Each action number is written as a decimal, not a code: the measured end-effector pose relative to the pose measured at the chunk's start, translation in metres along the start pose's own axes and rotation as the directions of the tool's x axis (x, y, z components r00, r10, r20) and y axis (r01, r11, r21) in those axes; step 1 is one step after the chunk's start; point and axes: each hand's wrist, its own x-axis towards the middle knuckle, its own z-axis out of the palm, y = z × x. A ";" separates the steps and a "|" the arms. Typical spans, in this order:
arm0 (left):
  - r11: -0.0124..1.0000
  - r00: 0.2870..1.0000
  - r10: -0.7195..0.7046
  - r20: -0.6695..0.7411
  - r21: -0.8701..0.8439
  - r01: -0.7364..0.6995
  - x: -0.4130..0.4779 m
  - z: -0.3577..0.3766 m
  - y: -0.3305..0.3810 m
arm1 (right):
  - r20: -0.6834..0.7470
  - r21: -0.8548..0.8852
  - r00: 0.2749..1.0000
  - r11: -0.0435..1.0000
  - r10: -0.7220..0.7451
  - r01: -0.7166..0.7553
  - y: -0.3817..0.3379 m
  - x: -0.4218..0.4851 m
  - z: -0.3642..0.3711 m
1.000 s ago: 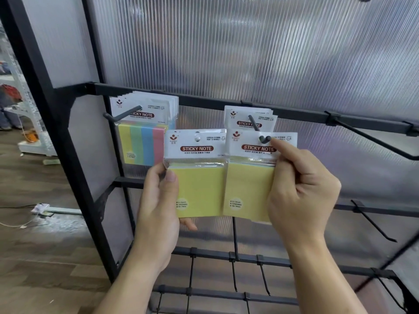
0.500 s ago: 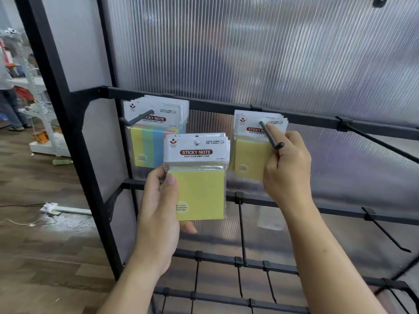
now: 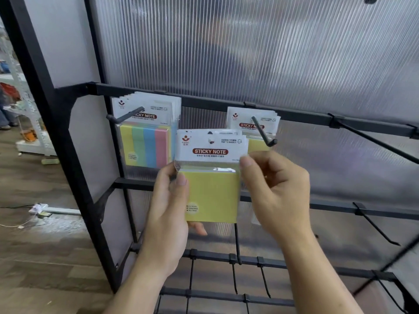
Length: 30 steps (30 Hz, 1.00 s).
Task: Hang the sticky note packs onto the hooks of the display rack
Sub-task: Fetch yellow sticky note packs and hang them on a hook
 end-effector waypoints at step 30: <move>0.997 0.988 0.010 -0.154 -0.068 -0.020 0.002 0.000 0.007 | -0.396 -0.120 0.901 0.983 -0.177 0.140 -0.001 -0.008 -0.018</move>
